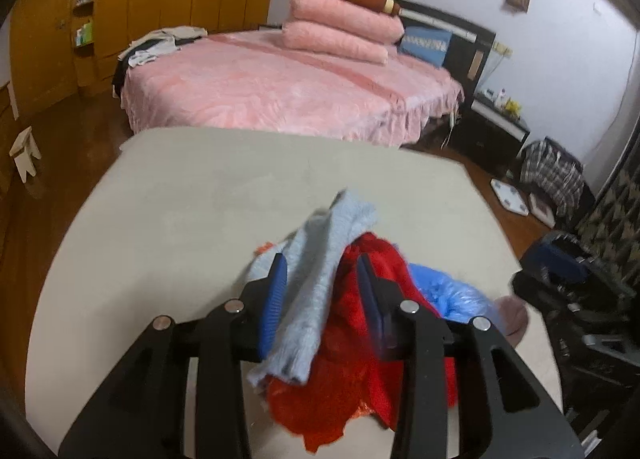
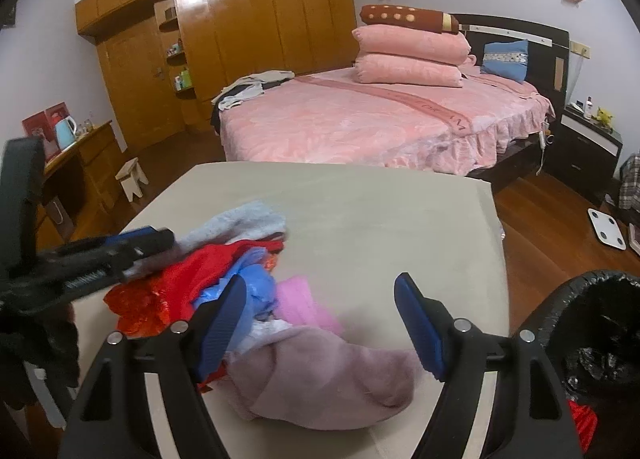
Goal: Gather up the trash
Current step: 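Grasp the grey cloth with the left gripper while the right gripper approaches the blue bag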
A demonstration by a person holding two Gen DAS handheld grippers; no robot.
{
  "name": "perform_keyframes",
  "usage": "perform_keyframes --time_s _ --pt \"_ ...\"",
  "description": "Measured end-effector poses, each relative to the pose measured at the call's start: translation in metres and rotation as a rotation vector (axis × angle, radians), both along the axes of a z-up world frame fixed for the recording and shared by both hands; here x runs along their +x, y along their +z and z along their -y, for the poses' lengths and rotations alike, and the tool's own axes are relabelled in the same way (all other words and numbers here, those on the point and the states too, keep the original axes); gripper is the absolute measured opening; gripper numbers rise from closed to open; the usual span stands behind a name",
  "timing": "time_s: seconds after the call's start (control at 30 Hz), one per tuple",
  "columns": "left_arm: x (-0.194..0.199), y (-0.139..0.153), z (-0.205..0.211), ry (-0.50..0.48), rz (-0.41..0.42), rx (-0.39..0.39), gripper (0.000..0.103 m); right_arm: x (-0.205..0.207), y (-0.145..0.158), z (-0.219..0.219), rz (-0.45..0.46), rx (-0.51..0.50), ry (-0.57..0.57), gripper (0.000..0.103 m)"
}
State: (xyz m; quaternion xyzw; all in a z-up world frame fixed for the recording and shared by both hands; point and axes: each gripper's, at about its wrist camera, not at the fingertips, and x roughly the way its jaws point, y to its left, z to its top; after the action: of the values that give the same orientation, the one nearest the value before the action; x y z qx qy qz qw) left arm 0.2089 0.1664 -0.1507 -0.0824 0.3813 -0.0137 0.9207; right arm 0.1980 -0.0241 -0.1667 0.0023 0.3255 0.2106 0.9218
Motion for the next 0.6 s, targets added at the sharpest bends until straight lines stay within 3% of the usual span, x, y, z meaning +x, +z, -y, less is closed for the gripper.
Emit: perform_keyframes --time_s 0.03,0.1,0.13,0.37,0.6 --pt "0.003 -0.005 0.000 0.000 -0.016 0.006 0.034 0.000 0.000 0.001 0.001 -0.001 0.000 0.075" --pt "0.008 -0.013 -0.003 -0.008 -0.038 0.001 0.007 0.001 0.000 0.000 0.000 -0.002 0.002 0.074" --pt "0.010 -0.017 -0.004 -0.013 -0.046 -0.003 0.005 0.001 0.000 0.000 -0.001 -0.002 0.003 0.074" --pt "-0.008 0.000 -0.028 0.059 0.046 -0.076 0.002 -0.001 0.002 -0.009 0.008 -0.005 0.032 0.071" --pt "-0.044 0.033 -0.056 0.145 0.137 -0.051 0.002 -0.007 0.007 -0.025 0.021 0.006 0.080 0.063"
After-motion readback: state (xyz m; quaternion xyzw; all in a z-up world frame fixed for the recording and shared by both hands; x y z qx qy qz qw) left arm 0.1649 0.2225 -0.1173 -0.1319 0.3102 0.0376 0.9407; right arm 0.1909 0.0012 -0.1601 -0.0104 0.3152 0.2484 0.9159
